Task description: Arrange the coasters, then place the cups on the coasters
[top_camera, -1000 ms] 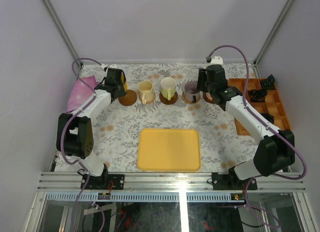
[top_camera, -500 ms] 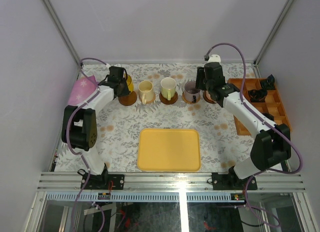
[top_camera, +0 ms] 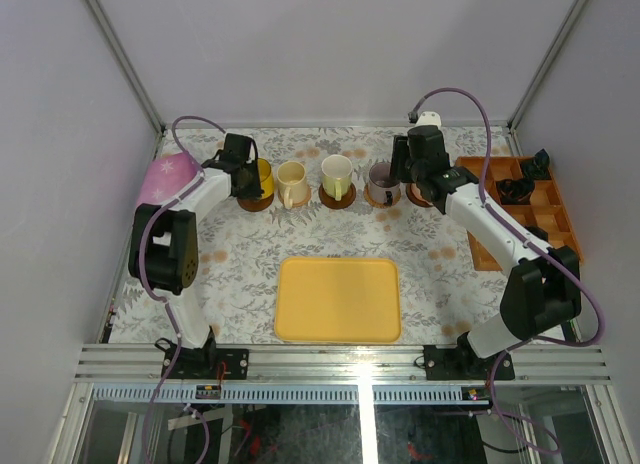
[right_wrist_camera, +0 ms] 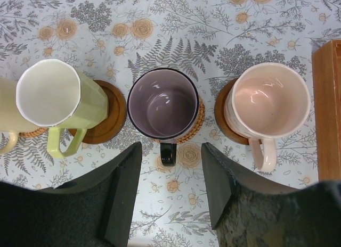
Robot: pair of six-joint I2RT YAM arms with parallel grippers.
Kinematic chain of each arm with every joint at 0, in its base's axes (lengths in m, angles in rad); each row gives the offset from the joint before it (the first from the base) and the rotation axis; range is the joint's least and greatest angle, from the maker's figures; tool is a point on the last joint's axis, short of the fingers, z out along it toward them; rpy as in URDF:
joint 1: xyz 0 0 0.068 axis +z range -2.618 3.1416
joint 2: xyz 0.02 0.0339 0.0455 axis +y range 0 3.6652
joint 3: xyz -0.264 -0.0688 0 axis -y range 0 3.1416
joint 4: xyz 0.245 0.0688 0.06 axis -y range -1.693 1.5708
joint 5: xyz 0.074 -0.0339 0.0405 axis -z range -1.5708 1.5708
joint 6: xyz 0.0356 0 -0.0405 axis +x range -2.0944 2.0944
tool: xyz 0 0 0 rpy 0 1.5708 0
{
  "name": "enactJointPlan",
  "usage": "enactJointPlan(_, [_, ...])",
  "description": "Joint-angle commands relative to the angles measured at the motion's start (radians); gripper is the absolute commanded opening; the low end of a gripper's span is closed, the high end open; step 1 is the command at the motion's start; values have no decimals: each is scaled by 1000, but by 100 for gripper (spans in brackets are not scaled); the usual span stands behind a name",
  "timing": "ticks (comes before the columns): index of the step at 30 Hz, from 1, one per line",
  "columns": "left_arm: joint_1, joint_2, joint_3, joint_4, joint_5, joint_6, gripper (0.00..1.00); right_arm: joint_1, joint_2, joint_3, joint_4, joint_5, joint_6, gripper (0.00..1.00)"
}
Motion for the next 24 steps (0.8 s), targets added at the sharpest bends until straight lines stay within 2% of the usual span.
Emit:
enactJointPlan(1, [10, -16, 50, 31, 8, 42, 0, -6, 2, 41, 13, -3, 11, 56])
enactJointPlan(24, [20, -76, -37, 50, -39, 8, 0, -6, 30, 46, -2, -36, 16, 56])
